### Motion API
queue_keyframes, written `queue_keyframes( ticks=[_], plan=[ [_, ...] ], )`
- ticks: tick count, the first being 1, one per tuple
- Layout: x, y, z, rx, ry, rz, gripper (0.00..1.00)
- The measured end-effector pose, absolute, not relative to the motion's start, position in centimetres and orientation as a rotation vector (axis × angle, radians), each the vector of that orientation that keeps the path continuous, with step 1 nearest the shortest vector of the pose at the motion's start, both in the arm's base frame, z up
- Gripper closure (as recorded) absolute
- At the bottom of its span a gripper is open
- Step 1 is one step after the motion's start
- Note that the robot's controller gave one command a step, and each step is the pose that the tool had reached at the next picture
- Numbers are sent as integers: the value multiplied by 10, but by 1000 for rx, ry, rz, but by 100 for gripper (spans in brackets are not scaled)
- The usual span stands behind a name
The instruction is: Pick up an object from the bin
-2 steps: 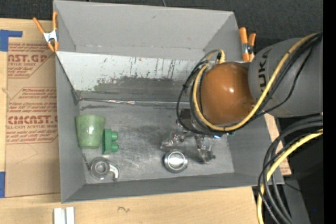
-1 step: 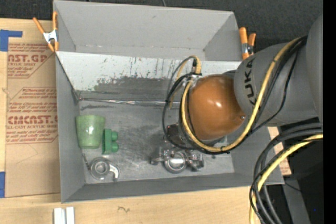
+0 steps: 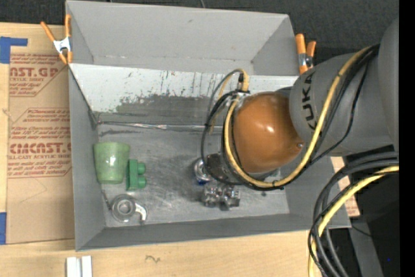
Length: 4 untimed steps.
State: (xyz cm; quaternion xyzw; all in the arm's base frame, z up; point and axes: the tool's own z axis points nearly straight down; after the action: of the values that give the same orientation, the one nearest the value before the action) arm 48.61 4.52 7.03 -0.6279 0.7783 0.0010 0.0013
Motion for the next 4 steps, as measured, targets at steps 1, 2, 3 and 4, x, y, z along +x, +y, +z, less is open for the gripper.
queue_keyframes(
  ticks=[1,2,3,4],
  plan=[
    [491,40,106,-1502,2756,2,100],
    [491,40,105,-1504,2757,4,0],
    [499,16,213,-1161,2911,-3,0],
    [543,89,154,-1013,2972,8,0]
  ],
)
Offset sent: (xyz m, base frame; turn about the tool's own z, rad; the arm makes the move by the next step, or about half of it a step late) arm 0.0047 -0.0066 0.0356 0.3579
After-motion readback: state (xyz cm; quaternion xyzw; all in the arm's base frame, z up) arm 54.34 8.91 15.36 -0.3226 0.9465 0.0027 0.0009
